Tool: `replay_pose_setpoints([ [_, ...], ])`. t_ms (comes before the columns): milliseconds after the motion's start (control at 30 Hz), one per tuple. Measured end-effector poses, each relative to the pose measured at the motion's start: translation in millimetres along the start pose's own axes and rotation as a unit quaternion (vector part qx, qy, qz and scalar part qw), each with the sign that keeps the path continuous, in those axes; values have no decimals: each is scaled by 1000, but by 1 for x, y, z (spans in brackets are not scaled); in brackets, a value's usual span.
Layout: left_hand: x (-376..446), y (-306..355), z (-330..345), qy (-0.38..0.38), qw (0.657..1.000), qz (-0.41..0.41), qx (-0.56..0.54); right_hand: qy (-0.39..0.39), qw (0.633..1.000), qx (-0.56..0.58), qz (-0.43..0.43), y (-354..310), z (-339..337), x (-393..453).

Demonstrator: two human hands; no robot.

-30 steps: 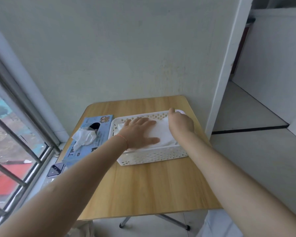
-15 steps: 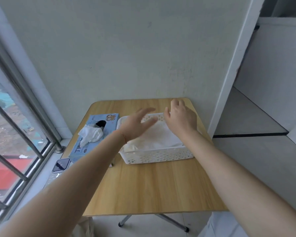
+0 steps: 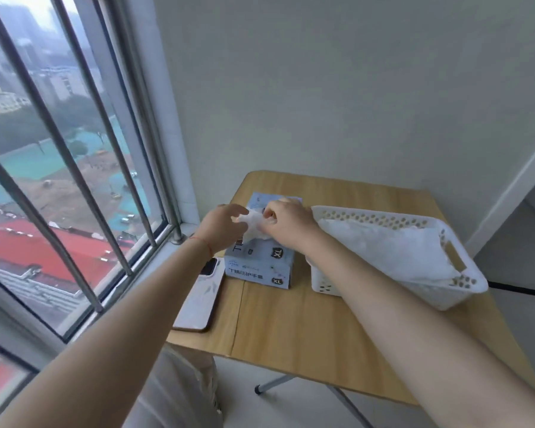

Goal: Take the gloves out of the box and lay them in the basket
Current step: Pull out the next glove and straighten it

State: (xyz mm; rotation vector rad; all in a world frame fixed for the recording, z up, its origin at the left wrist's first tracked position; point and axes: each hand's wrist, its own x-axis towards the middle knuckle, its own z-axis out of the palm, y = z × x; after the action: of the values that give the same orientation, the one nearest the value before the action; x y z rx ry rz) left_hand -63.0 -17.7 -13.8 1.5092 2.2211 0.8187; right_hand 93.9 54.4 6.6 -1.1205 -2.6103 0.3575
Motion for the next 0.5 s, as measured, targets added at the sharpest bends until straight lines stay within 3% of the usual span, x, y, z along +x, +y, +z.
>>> replay_pose_setpoints([
  [67,-3,-8,-1,-16,1000,6,-13,-36,999,-8,16,-3,7,4],
  [233,-7,-11,-2,7,998,44,-43,22,999,23,29,-2,6,6],
  [367,-7,0,-5,39,989,45,-136,118,982,143,38,-2,-10,6],
  [500,-11,14,-9,41,974,69,-212,125,942,297,91,-1,-29,9],
])
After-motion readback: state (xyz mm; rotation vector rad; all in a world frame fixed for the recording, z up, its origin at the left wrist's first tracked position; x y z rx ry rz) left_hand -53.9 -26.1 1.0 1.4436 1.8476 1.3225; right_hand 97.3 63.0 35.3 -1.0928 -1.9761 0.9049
